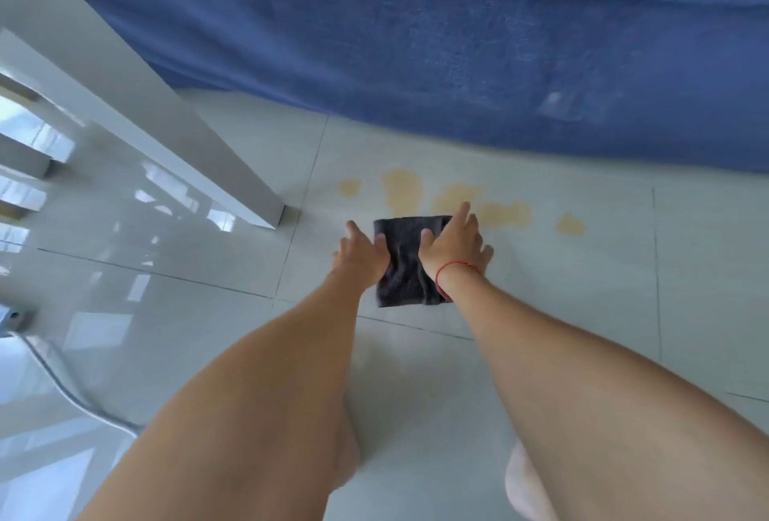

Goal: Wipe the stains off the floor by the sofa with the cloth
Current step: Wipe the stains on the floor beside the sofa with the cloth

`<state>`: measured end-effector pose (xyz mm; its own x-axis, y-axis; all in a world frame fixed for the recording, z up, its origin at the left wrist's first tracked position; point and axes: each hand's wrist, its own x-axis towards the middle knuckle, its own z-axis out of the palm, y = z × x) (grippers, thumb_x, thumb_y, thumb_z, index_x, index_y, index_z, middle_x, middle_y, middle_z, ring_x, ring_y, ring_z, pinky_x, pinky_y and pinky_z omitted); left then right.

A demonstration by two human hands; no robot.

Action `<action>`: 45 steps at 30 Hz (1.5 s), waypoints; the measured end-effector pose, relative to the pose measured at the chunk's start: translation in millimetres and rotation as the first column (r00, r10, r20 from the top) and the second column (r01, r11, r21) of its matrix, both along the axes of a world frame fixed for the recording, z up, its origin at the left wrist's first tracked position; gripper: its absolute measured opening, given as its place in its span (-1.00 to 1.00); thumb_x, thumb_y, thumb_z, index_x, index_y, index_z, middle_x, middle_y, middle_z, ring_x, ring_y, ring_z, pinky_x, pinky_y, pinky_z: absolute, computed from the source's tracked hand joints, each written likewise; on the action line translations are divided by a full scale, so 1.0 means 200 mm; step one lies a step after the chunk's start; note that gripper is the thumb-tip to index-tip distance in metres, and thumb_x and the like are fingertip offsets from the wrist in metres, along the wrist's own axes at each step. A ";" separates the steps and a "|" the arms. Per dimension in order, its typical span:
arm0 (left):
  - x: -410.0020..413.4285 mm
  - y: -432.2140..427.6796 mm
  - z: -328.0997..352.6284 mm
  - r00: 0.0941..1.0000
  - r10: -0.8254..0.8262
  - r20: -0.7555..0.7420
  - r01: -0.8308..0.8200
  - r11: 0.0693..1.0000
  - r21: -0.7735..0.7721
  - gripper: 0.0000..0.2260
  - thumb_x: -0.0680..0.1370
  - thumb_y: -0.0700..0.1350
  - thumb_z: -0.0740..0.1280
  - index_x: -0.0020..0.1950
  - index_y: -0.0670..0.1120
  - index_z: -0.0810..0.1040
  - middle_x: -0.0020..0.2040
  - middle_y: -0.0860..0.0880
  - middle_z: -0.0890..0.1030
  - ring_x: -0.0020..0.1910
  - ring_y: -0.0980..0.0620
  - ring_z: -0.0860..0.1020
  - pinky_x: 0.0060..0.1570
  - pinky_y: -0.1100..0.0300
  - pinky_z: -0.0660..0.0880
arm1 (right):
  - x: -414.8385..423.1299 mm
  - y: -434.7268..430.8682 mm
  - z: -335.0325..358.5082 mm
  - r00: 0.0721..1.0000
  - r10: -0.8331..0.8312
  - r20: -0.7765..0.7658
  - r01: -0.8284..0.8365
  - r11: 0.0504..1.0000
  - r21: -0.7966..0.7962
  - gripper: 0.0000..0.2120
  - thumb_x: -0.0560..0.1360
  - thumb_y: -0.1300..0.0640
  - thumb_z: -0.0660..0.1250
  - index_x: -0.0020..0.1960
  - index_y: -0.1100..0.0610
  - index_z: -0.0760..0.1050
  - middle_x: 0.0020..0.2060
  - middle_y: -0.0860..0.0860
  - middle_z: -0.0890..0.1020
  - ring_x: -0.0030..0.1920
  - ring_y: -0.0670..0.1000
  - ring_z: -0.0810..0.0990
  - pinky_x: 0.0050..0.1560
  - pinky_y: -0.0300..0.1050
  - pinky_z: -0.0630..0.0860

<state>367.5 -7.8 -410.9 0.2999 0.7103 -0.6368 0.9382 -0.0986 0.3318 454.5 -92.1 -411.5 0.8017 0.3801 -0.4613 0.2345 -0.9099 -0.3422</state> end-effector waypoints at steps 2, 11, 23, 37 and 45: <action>-0.04 0.05 -0.07 0.998 -0.048 -0.032 0.050 0.997 0.056 -0.46 0.63 0.06 0.06 0.53 -0.15 0.02 0.41 -0.24 0.31 0.40 -0.26 0.29 0.29 -0.16 0.30 | -0.03 0.00 -0.09 0.988 0.144 0.062 -0.144 0.990 -0.010 -0.32 0.57 -0.05 0.14 0.55 0.16 -0.08 0.55 0.14 0.02 0.51 0.14 0.11 0.46 0.19 0.03; -0.10 0.27 -0.36 0.985 -0.138 -0.099 0.159 0.953 0.256 -0.37 0.61 0.15 0.01 0.56 0.04 -0.26 0.57 -0.13 -0.28 0.56 -0.09 -0.22 0.50 -0.09 -0.16 | -0.17 -0.01 -0.40 0.867 0.475 0.150 -0.481 0.877 0.003 -0.30 0.55 -0.20 0.10 0.56 0.06 -0.04 0.56 0.11 -0.10 0.55 0.12 -0.11 0.51 0.21 -0.12; -0.10 0.29 -0.47 0.991 -0.115 -0.070 0.124 0.982 0.146 -0.44 0.60 0.21 -0.10 0.52 0.20 -0.32 0.52 -0.04 -0.43 0.50 -0.04 -0.42 0.43 -0.08 -0.39 | -0.17 0.01 -0.55 0.829 0.444 0.341 -0.467 0.884 -0.014 -0.49 0.58 -0.10 -0.03 0.48 0.03 0.26 0.50 0.04 0.27 0.49 0.10 0.23 0.43 0.17 -0.03; -0.09 0.33 -0.46 0.984 -0.154 -0.086 0.159 0.986 0.059 -0.43 0.60 0.20 -0.11 0.50 0.20 -0.37 0.49 -0.04 -0.48 0.48 -0.05 -0.46 0.42 -0.09 -0.41 | 0.06 0.16 -0.57 0.895 0.283 0.345 -0.302 0.953 0.000 -0.54 0.63 -0.08 -0.05 0.50 -0.06 0.17 0.54 -0.06 0.15 0.54 0.07 0.07 0.48 0.20 -0.06; -0.08 0.32 -0.46 0.987 -0.138 -0.076 0.142 0.989 0.049 -0.43 0.60 0.19 -0.10 0.50 0.20 -0.36 0.49 -0.03 -0.48 0.48 -0.04 -0.47 0.42 -0.10 -0.41 | -0.01 0.26 -0.57 0.781 0.494 0.382 -0.532 0.847 -0.008 -0.55 0.59 -0.08 -0.03 0.44 -0.05 0.31 0.46 -0.07 0.34 0.49 0.14 0.22 0.42 0.33 0.08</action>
